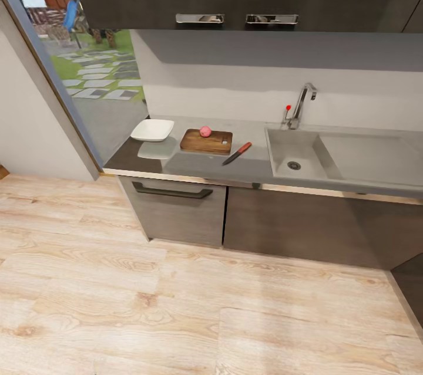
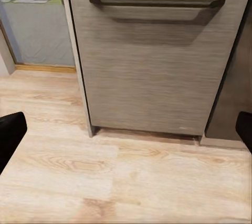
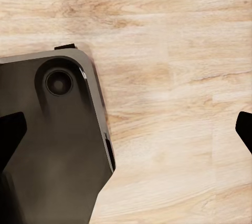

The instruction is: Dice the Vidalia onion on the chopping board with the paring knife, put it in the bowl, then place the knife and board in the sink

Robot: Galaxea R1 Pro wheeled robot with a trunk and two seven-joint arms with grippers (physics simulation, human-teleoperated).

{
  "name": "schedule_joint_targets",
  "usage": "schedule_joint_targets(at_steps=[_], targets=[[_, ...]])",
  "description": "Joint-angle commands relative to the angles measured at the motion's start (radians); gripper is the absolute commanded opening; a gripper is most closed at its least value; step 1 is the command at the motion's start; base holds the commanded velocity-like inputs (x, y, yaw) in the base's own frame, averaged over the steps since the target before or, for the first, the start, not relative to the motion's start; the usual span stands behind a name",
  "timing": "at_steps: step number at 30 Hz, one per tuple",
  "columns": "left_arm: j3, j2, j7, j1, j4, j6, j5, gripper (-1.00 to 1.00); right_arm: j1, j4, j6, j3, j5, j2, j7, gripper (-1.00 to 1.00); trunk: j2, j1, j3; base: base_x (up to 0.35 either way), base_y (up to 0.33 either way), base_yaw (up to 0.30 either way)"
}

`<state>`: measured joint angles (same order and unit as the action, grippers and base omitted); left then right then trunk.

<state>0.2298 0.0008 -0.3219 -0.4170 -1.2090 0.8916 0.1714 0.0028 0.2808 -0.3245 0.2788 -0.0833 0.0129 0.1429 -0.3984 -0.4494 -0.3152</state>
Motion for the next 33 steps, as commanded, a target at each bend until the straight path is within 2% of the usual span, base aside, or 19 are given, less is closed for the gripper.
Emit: schedule_joint_targets(at_steps=[1,9,17,33], targets=[[0.000,-0.002,-0.010,-0.002,0.005,0.001,0.010,1.00,0.000,0.001,-0.001,0.005,-0.009,0.001,0.003,1.00,-0.002,-0.001,-0.001,0.000,0.000,0.000],[0.006,0.001,-0.011,-0.005,0.077,0.025,0.009,1.00,0.000,0.001,-0.001,0.005,-0.009,0.001,0.003,1.00,-0.002,-0.001,-0.001,0.000,0.000,0.000],[0.008,0.017,-0.008,-0.005,0.215,0.154,0.004,1.00,0.000,0.001,-0.001,0.005,-0.009,0.001,0.003,1.00,-0.002,-0.001,-0.001,0.000,0.000,0.000],[0.008,0.034,-0.006,-0.005,0.248,0.156,0.003,1.00,0.000,0.001,-0.001,0.005,-0.009,0.001,0.003,1.00,-0.002,-0.001,-0.001,0.000,0.000,0.000]])
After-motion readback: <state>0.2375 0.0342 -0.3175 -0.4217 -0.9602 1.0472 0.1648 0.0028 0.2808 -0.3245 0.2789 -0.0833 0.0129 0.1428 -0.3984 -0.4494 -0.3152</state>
